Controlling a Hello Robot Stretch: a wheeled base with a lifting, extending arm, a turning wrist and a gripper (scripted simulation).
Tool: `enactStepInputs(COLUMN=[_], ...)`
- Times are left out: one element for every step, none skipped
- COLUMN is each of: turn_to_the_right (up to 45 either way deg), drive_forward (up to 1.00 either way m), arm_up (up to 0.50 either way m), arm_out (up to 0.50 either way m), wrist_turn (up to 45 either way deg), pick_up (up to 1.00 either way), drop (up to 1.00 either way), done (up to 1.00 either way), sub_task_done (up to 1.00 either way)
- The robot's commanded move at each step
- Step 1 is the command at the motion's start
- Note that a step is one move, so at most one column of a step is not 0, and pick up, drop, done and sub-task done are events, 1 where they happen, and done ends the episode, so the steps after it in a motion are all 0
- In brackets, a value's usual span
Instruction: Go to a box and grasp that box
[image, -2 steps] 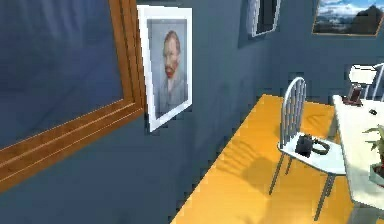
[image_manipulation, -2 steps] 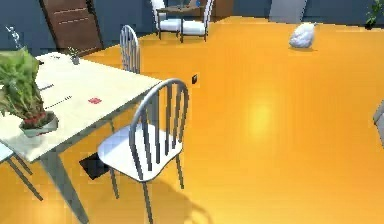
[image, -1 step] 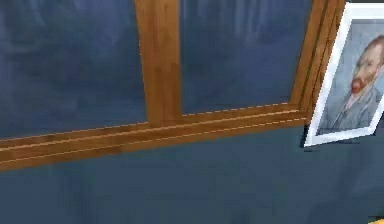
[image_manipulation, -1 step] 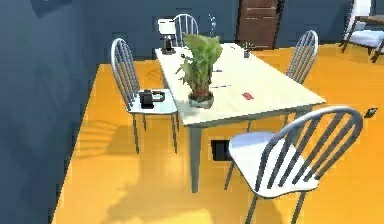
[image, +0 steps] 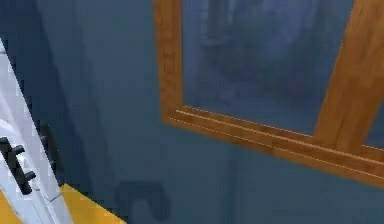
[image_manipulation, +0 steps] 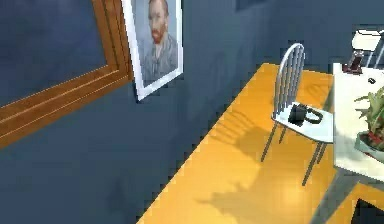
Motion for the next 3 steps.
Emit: enactStepInputs(turn_to_the_right=[-45.0,-39.0,0.0], drive_forward=[0.0,0.0,0.65], arm_up=[0.0,0.0,0.0], arm_out=[0.0,0.0,0.0], wrist_turn=[0.0,0.0,0.0], pick_up=[0.0,0.0,0.0], drop=[0.0,0.0,0.0], done=[0.0,0.0,0.0], sub_task_done=[0.0,0.0,0.0])
